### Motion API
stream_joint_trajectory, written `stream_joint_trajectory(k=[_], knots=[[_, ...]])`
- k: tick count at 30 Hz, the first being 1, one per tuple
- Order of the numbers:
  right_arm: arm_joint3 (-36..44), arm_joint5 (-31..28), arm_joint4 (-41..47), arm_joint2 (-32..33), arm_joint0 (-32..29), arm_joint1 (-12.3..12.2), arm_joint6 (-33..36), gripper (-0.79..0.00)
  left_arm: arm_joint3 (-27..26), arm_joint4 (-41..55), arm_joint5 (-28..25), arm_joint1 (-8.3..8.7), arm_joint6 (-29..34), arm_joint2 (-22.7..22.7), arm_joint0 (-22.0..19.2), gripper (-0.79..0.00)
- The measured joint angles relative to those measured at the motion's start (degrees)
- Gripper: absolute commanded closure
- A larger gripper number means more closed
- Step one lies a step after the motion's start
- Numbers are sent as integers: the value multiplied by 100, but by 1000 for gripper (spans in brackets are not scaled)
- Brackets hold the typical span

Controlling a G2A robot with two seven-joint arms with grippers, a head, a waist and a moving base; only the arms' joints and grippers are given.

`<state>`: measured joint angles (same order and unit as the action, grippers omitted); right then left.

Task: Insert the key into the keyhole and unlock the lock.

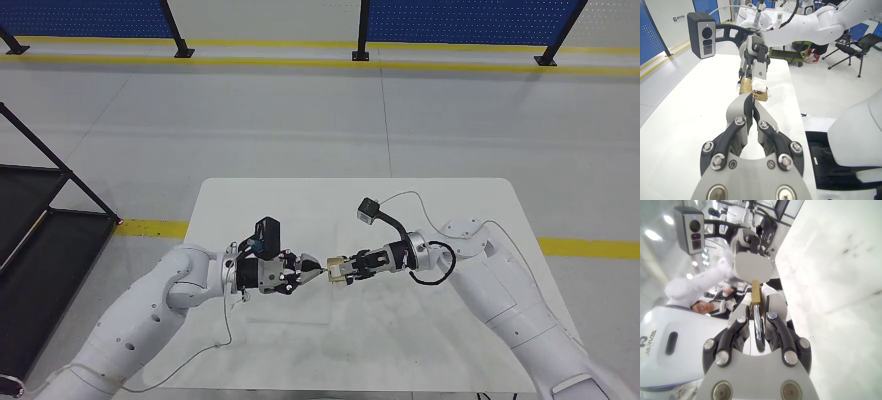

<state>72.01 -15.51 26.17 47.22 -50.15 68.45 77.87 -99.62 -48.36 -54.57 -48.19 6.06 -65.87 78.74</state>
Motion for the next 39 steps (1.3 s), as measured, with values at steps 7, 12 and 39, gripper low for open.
stream_joint_trajectory(k=[7, 12, 39], knots=[[-7, 6, -15, -2, 2, 7, -8, 0, -138, -735, 154, -29, -469, -106, 128, 0], [-8, 1, -9, -19, -8, 18, -18, 0, -230, -1426, 292, -51, -1010, -173, 251, 0], [-73, 2, -5, -47, -6, 55, -12, 0, -393, -3416, 863, -89, -2429, -263, 613, 0]])
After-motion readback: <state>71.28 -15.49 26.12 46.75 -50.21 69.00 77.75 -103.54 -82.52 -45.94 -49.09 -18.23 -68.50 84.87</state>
